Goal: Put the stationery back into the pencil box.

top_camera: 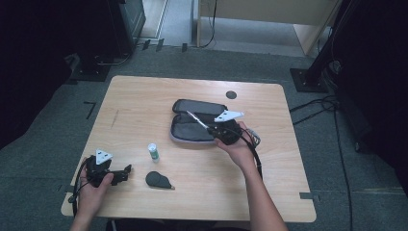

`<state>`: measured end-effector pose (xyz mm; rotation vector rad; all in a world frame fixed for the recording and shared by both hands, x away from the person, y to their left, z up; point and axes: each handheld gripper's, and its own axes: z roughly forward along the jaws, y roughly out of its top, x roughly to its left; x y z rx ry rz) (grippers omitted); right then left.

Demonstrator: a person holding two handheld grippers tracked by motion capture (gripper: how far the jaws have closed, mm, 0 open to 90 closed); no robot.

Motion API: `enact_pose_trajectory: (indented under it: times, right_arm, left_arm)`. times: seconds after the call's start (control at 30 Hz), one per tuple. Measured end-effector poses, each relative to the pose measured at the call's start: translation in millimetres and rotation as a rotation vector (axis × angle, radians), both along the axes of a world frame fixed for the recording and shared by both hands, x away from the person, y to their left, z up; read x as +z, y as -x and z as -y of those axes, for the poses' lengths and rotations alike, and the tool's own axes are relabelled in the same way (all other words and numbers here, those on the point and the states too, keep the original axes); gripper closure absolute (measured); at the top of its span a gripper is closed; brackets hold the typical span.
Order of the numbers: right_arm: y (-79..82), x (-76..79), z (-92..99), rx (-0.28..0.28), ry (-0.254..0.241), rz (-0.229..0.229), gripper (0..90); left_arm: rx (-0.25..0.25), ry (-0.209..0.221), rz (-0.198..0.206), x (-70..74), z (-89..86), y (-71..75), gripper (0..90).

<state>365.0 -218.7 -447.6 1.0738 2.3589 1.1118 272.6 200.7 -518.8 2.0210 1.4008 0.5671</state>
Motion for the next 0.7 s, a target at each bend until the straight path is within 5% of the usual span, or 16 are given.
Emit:
enact_pose_trajectory:
  times: [0.7]
  right_arm:
    - [-13.3,-7.8,-1.6,-0.034,-0.019,-0.036,81.3]
  left_arm:
    - [0.0,-0.003,0.0,0.0,0.1,0.0,2.3]
